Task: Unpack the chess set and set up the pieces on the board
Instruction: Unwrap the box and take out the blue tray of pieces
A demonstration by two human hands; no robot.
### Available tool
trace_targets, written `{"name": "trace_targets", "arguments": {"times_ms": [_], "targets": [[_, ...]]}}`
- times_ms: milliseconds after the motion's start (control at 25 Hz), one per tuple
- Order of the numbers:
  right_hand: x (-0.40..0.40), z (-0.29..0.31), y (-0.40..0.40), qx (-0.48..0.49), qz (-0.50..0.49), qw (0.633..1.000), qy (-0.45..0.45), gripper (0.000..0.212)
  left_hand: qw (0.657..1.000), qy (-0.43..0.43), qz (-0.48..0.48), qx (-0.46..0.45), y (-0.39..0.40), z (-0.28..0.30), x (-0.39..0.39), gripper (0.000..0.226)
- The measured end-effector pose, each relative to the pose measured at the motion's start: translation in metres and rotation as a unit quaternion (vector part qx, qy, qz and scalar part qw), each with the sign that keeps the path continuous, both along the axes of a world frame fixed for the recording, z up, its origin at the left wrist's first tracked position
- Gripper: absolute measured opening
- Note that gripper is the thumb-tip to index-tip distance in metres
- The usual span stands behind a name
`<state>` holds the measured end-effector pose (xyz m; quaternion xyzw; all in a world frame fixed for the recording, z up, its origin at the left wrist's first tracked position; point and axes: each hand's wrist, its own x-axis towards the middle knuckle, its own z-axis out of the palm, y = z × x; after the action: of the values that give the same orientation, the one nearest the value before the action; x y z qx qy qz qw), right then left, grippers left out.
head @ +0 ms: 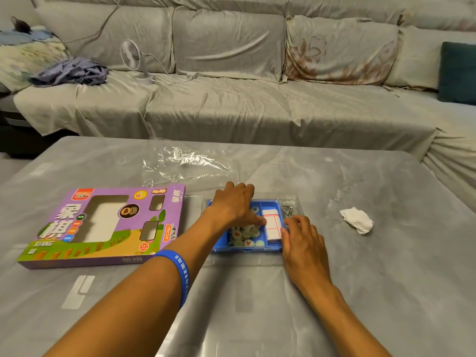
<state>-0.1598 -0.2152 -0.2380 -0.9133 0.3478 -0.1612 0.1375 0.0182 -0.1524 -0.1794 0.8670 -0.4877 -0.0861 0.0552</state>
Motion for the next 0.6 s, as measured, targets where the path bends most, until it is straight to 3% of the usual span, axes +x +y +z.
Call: {"name": "trace_targets", "arguments": {"times_ms": [80, 280, 480, 600], "targets": [[0.000, 0.000, 0.000, -0.002, -0.005, 1.000, 0.008, 0.047, 1.000, -0.007, 0.002, 0.006, -0.001, 0.002, 0.002, 0.070], [0.000, 0.000, 0.002, -0.013, -0.011, 1.000, 0.024, 0.049, 0.995, 0.081, 0.055, -0.008, -0.008, 0.004, 0.008, 0.055], [-0.001, 0.002, -0.002, 0.001, -0.015, 1.000, 0.026, 0.051, 0.981, 0.155, 0.072, -0.094, -0.011, 0.014, 0.017, 0.039], [-0.005, 0.004, 0.000, 0.027, -0.012, 1.000, -0.011, 0.048, 0.981, 0.187, 0.038, -0.043, -0.005, 0.024, 0.022, 0.038]]}}
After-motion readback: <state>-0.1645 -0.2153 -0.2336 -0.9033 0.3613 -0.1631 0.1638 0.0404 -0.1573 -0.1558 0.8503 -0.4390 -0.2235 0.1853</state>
